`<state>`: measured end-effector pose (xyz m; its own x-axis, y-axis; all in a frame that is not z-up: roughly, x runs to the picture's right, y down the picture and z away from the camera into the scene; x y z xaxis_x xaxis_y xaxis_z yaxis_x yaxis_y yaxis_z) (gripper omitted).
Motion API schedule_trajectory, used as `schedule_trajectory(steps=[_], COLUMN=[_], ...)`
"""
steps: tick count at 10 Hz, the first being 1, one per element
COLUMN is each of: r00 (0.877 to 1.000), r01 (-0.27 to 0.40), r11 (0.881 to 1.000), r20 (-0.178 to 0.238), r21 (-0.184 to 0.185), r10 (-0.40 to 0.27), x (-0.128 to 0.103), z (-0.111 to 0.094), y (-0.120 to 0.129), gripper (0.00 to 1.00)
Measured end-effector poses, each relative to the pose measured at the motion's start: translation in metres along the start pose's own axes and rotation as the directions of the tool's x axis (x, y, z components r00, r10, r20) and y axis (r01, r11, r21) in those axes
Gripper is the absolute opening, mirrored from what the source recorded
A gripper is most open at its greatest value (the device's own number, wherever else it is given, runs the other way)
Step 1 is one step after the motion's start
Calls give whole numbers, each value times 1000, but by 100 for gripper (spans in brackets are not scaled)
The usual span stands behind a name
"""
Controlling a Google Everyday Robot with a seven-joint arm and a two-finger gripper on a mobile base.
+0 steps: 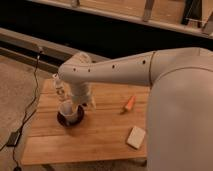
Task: Move the arm in a circular motion
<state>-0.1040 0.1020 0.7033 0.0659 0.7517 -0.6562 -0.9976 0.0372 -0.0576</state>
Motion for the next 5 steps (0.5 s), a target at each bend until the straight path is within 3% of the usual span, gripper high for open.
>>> schedule_trajectory(steps=[5], r00=[1000], r01=[6], r11=[1000], r20=[2], r21=[-4], r10=[-6], x=[-4], z=[-5], y=[-5], gripper=[65])
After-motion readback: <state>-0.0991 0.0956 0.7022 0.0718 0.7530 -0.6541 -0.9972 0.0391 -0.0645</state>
